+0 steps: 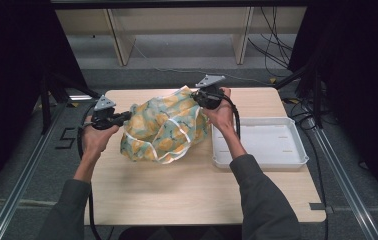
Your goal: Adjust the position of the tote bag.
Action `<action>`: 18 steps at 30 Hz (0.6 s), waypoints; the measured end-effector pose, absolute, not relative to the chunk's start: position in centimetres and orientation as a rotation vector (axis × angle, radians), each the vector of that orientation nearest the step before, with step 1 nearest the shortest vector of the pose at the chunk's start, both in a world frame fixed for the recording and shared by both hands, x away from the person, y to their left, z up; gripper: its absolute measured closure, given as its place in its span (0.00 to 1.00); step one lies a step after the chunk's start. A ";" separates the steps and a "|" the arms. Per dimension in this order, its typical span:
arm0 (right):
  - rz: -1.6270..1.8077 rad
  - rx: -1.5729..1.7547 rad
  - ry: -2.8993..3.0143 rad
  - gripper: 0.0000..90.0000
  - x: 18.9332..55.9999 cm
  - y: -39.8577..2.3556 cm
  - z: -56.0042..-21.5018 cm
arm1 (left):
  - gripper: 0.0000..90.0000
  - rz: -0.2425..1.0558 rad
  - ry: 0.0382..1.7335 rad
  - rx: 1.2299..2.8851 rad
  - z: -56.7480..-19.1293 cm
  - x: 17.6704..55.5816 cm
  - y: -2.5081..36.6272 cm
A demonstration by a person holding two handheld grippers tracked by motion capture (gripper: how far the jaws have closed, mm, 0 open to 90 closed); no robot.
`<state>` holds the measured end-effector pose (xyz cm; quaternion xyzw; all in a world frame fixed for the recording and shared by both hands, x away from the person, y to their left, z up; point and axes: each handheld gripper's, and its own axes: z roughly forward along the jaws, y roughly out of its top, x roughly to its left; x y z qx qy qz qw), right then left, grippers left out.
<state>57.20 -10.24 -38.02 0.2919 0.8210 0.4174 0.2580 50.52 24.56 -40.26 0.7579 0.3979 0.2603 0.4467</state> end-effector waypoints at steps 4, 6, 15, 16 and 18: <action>1.027 0.850 2.256 1.00 58.3 -9.8 -39.9 | 1.00 0.637 1.022 1.945 -41.8 52.3 23.9; 0.990 0.862 2.278 1.00 58.4 -9.7 -40.3 | 1.00 0.635 1.029 1.966 -42.3 52.5 23.9; 0.795 0.860 2.410 0.95 58.9 -8.7 -43.5 | 1.00 0.573 1.086 2.084 -46.4 52.8 22.3; 0.760 0.865 2.432 0.90 58.9 -8.8 -44.0 | 1.00 0.543 1.090 2.070 -47.1 52.7 22.2; 0.746 0.882 2.461 0.78 58.9 -9.0 -44.6 | 1.00 0.542 1.077 2.103 -47.4 52.5 22.3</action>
